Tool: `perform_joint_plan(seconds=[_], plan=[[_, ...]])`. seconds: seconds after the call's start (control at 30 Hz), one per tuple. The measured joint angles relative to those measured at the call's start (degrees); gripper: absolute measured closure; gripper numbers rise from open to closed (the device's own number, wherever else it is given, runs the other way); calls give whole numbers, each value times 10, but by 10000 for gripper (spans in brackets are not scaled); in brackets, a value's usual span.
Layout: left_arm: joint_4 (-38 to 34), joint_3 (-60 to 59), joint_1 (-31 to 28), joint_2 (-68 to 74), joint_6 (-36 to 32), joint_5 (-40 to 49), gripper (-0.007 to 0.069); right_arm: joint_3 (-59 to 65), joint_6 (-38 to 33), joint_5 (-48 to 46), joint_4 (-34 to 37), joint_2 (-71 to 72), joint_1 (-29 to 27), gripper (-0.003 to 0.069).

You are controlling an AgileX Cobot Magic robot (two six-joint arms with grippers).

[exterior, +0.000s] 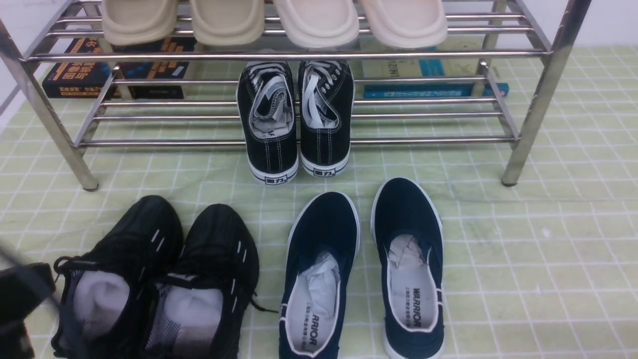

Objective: Take the shoes off the shelf with your hand from the green coffee tablecloth.

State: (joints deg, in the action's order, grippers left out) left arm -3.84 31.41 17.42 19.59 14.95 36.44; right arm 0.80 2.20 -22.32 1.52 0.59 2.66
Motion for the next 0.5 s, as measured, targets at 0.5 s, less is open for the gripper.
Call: perform_joint_plan(seconds=[0.5], plan=[[15, -233, 0, -144, 15, -182, 609, 0, 0, 0, 0, 0, 0, 420]])
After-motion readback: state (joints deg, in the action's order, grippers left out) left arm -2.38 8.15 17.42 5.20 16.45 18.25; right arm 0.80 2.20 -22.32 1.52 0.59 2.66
